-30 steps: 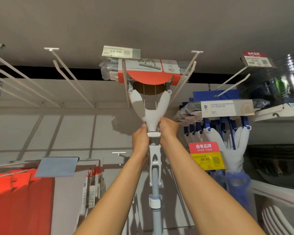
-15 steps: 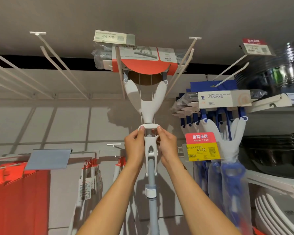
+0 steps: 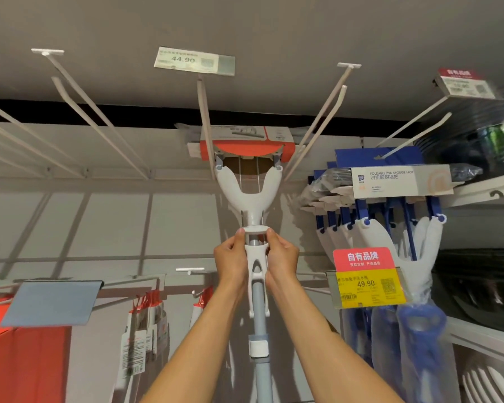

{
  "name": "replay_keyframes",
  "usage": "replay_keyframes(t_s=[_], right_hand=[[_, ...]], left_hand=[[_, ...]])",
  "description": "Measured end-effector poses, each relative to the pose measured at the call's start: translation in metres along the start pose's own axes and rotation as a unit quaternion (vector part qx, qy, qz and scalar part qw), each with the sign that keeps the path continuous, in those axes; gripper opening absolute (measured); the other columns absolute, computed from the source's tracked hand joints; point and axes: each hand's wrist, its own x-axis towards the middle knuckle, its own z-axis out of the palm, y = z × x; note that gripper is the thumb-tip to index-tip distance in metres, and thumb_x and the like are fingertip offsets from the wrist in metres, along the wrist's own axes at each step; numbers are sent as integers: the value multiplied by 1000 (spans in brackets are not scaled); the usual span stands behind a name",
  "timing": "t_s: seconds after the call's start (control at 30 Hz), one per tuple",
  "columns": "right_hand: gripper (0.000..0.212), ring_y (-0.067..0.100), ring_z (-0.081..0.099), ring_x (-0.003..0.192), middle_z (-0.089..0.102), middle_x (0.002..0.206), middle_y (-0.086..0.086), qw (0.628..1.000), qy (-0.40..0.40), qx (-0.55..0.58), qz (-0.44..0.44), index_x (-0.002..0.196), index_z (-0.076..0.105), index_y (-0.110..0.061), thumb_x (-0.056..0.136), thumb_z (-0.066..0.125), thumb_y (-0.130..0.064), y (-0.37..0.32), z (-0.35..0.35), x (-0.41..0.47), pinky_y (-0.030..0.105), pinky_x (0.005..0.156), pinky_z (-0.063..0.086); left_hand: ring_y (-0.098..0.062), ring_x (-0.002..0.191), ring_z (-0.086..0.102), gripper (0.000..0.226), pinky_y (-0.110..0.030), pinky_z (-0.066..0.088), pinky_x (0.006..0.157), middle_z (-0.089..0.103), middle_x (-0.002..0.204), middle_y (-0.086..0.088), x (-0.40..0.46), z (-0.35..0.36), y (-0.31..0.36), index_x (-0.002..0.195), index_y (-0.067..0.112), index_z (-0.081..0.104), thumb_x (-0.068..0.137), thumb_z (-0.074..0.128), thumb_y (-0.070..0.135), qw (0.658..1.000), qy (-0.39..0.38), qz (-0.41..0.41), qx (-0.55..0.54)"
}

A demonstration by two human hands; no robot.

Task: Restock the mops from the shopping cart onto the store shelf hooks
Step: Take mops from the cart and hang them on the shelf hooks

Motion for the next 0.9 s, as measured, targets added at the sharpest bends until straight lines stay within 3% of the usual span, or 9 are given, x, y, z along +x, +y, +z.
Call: replay_keyframes(t_s=[0.27, 0.5, 0.63, 0.77, 0.9], right_hand=[[21, 25, 64, 66, 69, 69, 10, 1000, 11, 0, 5, 82, 73, -1, 98, 62, -11, 23, -3, 23, 39, 70, 56], [23, 29, 66, 74, 72, 83, 19, 1000, -8, 3, 11, 95, 73, 4, 99, 61, -14, 42, -10, 36, 44, 77, 57], [22, 21, 65, 65, 71, 74, 11, 999, -30, -17, 6, 90, 74, -1, 99, 60, -15, 38, -15, 34, 34, 66, 56], [27, 23, 66, 77, 73, 80, 9, 997, -52, -57, -9, 83, 75, -12, 101, 56, -15, 34, -20, 31, 38, 78, 53], [29, 21, 67, 83, 74, 85, 13, 993, -74, -95, -16, 88, 73, -6, 103, 52, -20, 32, -32, 20, 37, 82, 54]], left_hand=[[-27, 67, 58, 39, -38, 48, 66, 64, 67, -13, 25, 0, -23, 65, 7, 64, 100, 60, 22, 999, 13, -37, 10], [-25, 65, 59, 36, -36, 48, 64, 67, 65, -8, 29, -5, -35, 72, 9, 68, 102, 57, 27, 999, -18, -42, 22], [-24, 66, 58, 37, -35, 46, 65, 65, 69, -9, 30, -7, -36, 75, 7, 65, 102, 55, 30, 998, -21, -36, 42], [-26, 74, 63, 35, -37, 49, 72, 70, 79, -13, 24, -11, -36, 85, 6, 69, 104, 49, 28, 996, -33, -26, 75], [-18, 80, 72, 42, -38, 53, 81, 78, 82, 0, 8, -19, -36, 89, 19, 74, 106, 41, 39, 995, -50, -36, 78]])
